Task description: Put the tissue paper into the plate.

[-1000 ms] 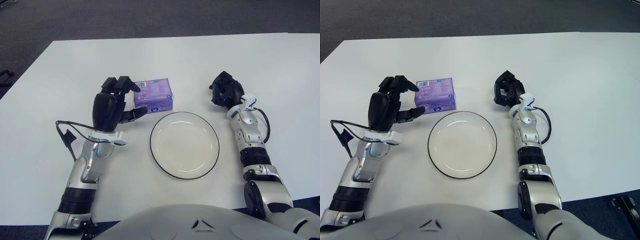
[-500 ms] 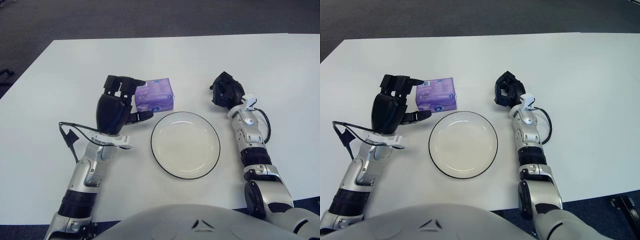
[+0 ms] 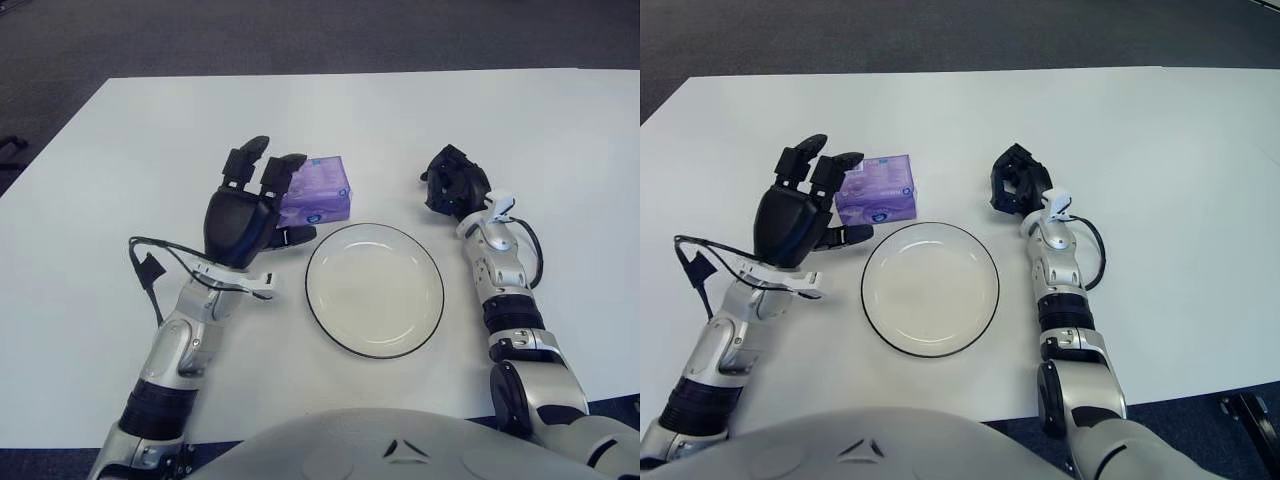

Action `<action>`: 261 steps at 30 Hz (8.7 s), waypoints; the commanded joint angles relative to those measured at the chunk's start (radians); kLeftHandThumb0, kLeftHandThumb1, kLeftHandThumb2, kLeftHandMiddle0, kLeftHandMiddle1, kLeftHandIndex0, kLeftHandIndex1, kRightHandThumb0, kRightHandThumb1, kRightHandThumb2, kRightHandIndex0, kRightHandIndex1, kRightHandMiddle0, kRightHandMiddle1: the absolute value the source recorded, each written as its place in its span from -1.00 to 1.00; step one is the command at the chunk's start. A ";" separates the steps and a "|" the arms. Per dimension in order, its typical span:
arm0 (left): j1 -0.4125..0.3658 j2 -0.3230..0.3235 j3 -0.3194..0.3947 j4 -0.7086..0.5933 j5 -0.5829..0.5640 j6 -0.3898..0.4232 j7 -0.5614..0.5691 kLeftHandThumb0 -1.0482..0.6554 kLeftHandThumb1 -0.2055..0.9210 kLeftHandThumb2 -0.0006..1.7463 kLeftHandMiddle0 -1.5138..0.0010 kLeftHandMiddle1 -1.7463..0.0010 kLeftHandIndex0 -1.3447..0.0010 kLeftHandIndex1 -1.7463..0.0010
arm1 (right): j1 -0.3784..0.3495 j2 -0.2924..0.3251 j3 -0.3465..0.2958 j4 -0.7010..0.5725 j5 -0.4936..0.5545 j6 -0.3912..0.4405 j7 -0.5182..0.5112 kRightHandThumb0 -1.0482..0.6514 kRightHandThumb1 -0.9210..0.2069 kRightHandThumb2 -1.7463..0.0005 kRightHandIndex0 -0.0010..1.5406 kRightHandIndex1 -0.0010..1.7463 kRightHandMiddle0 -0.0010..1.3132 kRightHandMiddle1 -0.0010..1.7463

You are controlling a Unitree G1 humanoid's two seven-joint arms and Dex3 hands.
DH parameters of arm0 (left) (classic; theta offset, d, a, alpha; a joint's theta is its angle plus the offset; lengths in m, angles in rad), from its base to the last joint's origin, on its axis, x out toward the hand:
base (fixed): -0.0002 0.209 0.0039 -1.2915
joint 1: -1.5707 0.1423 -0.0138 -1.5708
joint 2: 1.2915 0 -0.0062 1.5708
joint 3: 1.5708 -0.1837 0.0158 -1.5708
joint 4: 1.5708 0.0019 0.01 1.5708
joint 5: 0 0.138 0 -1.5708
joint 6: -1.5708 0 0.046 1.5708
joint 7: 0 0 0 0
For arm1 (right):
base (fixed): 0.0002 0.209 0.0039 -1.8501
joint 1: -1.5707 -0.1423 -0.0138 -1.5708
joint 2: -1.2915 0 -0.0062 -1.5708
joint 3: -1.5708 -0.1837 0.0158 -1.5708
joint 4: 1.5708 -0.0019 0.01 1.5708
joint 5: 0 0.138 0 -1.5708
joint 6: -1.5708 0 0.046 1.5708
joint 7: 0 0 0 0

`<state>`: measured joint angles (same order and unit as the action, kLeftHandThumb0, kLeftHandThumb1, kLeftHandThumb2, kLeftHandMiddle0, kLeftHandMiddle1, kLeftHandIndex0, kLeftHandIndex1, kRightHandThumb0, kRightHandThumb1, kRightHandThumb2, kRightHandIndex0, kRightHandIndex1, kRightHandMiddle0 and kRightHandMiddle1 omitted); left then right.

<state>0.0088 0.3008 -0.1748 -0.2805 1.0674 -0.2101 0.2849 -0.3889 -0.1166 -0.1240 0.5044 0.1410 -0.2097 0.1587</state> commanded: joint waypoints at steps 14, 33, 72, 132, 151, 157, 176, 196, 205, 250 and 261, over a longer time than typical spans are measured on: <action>-0.276 0.080 -0.066 0.190 0.008 0.011 -0.103 -1.00 1.00 0.16 1.00 0.89 1.00 0.77 | 0.161 0.083 0.015 0.103 0.002 -0.033 -0.005 -0.29 -0.14 -0.33 0.29 1.00 -0.21 1.00; -0.390 0.108 -0.092 0.228 -0.049 0.052 -0.301 -1.00 1.00 0.32 1.00 1.00 1.00 1.00 | 0.170 0.088 0.020 0.085 -0.003 -0.019 -0.017 -0.29 -0.14 -0.33 0.30 1.00 -0.21 1.00; -0.505 0.185 -0.126 0.311 -0.471 -0.023 -0.803 -1.00 1.00 0.21 0.99 1.00 1.00 1.00 | 0.173 0.092 0.019 0.085 -0.002 -0.030 -0.018 -0.29 -0.15 -0.33 0.30 1.00 -0.22 1.00; -0.558 0.138 -0.281 0.705 -0.164 0.021 -0.263 -0.46 0.20 -0.09 0.98 -0.20 1.00 0.38 | 0.210 0.090 0.053 0.002 -0.007 0.016 -0.068 -0.31 -0.05 -0.41 0.32 1.00 -0.15 1.00; -0.559 0.112 -0.231 0.846 -0.339 -0.062 -0.216 0.71 0.15 0.31 0.36 -1.00 1.00 -0.80 | 0.212 0.085 0.054 -0.006 -0.003 0.030 -0.061 -0.30 -0.07 -0.39 0.30 1.00 -0.16 1.00; -0.575 0.118 -0.236 0.901 -0.347 -0.102 -0.185 0.73 0.16 0.31 0.35 -1.00 0.93 -0.98 | 0.211 0.084 0.055 -0.004 -0.008 0.024 -0.063 -0.31 -0.05 -0.41 0.31 1.00 -0.15 1.00; -0.620 0.181 -0.184 0.880 -0.410 -0.267 -0.116 0.81 -0.18 0.58 0.14 -1.00 0.00 -1.00 | 0.208 0.080 0.060 -0.005 -0.011 0.029 -0.062 -0.32 0.00 -0.45 0.31 1.00 -0.12 1.00; -0.603 0.169 -0.067 0.606 -0.435 -0.456 0.054 0.77 -0.06 0.49 0.21 -1.00 -0.06 -1.00 | 0.192 0.079 0.051 0.031 -0.002 0.016 -0.049 -0.31 -0.04 -0.41 0.29 1.00 -0.14 1.00; -0.557 0.131 -0.045 0.435 -0.454 -0.435 0.013 0.76 -0.01 0.45 0.24 -1.00 -0.04 -1.00 | 0.187 0.079 0.049 0.038 -0.006 0.016 -0.049 -0.31 -0.04 -0.41 0.28 1.00 -0.14 1.00; -0.398 0.104 -0.137 0.003 -0.976 -0.225 -0.710 0.23 -0.38 0.75 0.04 -1.00 0.22 -0.99 | 0.202 0.081 0.088 -0.098 -0.030 0.144 -0.106 -0.29 -0.13 -0.34 0.23 1.00 -0.20 1.00; -0.398 0.118 -0.145 -0.008 -1.046 -0.239 -0.823 0.23 -0.31 0.70 0.09 -1.00 0.26 -1.00 | 0.217 0.085 0.106 -0.154 -0.031 0.190 -0.136 -0.30 -0.06 -0.40 0.29 1.00 -0.16 1.00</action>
<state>-0.3795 0.4022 -0.3221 -0.2753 0.0430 -0.4434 -0.4991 -0.3105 -0.1013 -0.0393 0.2936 0.1147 -0.0557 0.0346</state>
